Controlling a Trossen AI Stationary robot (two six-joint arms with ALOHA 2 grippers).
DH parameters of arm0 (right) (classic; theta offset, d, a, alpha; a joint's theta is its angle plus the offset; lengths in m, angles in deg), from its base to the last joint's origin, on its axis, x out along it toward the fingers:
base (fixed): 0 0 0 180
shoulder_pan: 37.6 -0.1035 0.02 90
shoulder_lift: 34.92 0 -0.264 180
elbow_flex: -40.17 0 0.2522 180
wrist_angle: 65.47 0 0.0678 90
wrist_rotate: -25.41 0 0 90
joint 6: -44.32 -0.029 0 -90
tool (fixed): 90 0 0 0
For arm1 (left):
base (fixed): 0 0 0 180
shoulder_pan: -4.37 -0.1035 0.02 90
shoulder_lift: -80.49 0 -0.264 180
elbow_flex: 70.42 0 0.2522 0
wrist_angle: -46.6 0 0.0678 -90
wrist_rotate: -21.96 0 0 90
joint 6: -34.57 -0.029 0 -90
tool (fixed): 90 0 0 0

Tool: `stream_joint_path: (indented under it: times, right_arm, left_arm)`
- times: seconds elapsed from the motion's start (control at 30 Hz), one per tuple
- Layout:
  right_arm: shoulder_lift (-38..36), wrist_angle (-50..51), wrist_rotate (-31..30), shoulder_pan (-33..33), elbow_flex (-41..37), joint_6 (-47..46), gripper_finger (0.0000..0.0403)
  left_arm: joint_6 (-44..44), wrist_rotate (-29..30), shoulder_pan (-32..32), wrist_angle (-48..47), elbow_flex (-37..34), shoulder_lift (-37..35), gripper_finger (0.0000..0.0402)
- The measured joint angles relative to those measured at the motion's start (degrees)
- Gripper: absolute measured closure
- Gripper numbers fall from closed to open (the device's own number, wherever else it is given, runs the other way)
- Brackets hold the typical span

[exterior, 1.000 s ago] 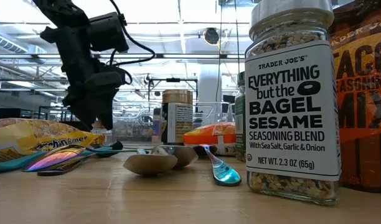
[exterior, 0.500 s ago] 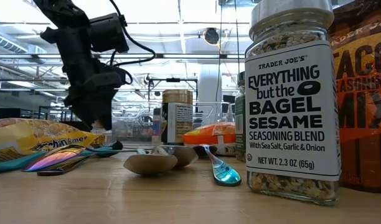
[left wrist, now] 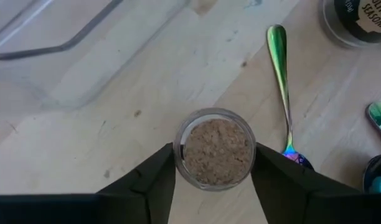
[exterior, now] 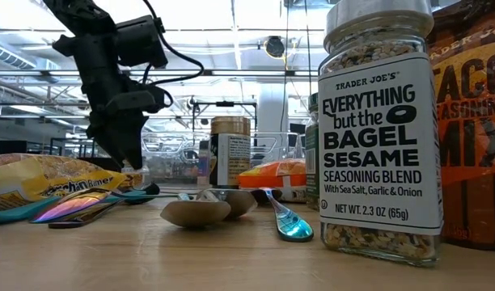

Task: Pick & Place Food Item
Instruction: Put the brown seasoning bottle into the left transparent bin

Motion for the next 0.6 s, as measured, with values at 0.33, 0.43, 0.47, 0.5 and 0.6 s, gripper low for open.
stream_joint_path:
  times: [0.33,0.43,0.47,0.5,0.6]
  right_arm:
    - [0.0,0.0,0.0,0.0,0.0,0.0,0.017]
    - [0.0,0.0,0.0,0.0,0.0,0.0,0.017]
    - [0.0,0.0,0.0,0.0,0.0,0.0,0.017]
    - [0.0,0.0,0.0,0.0,0.0,0.0,0.017]
    - [0.0,0.0,0.0,0.0,0.0,0.0,0.017]
  left_arm:
    - [-5.5,-1.2,1.5,-0.3,1.4,-0.1,0.0229]
    - [-6.7,-2.4,2.0,-0.4,2.8,-0.3,0.0229]
    - [-6.9,-2.8,2.2,-1.0,3.4,-0.6,0.0229]
    - [-7.1,-3.0,2.3,-2.2,4.2,-0.9,0.0229]
    - [-7.2,-4.3,2.3,-6.9,8.3,-1.1,0.0229]
